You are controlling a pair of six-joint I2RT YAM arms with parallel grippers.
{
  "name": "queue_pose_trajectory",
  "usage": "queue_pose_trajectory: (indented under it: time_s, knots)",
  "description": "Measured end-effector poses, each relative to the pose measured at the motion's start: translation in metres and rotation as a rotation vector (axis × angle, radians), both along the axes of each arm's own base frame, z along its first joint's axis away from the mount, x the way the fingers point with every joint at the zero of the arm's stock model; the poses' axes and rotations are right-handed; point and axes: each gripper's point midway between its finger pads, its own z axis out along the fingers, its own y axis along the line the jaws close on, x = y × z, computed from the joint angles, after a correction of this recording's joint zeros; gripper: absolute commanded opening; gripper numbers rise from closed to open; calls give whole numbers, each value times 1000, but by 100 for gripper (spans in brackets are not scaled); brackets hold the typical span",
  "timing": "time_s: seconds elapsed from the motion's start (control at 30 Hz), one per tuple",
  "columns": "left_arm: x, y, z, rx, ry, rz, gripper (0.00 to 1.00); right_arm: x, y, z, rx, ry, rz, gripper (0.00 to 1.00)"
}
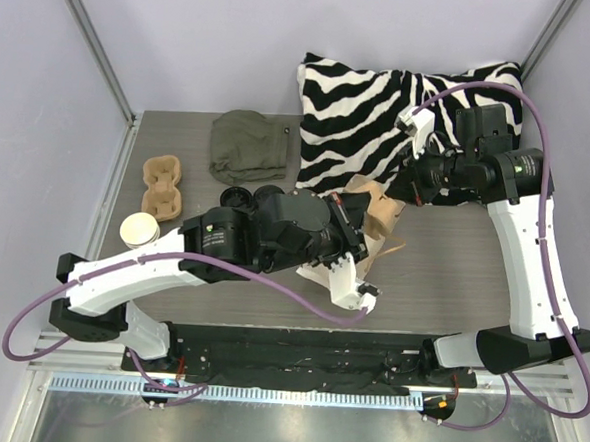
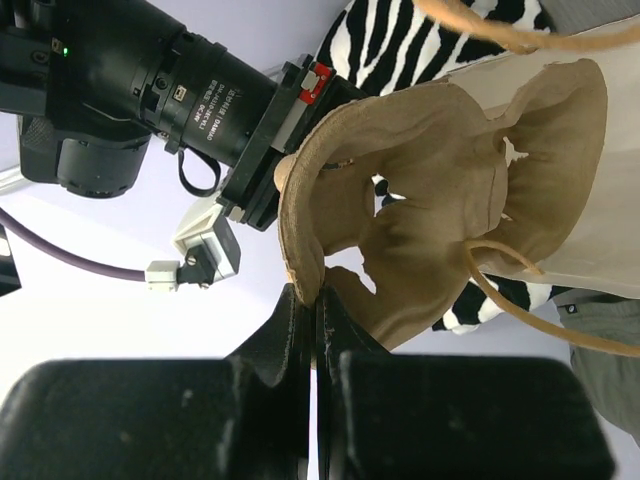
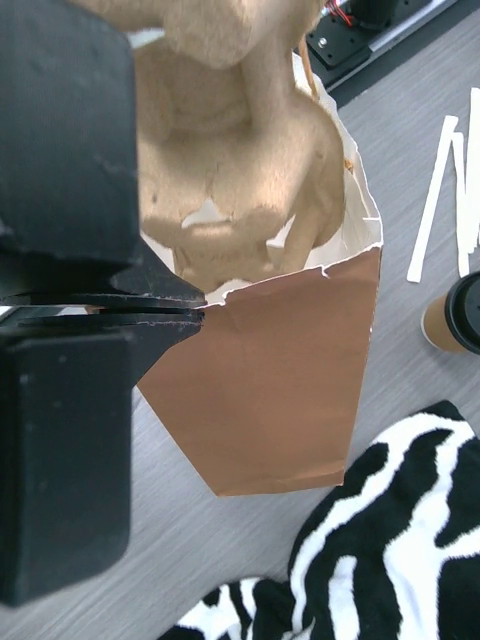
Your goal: Pack the takeout coffee
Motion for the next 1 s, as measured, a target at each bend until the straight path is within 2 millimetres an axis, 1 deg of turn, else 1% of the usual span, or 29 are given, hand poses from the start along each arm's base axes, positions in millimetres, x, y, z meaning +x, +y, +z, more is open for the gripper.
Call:
queue_pose_trajectory:
  time_s: [0.1, 0.27, 0.5, 0.87, 1.0]
  knots:
    - [-1, -2, -2, 6, 6, 0, 0, -5, 1, -1, 4, 18, 8, 1]
    - [-8, 0, -14, 44, 42, 0, 0, -15, 4, 1, 27, 38, 33, 1]
    - [-13, -4, -25, 70, 153, 42, 0, -27, 9, 3, 59, 62, 69, 1]
    - [-14, 2, -62, 130, 266, 111, 0, -37, 17, -5, 100, 112, 128, 1]
    - [-9, 3, -79, 146, 302, 148, 0, -41, 20, -6, 113, 127, 142, 1]
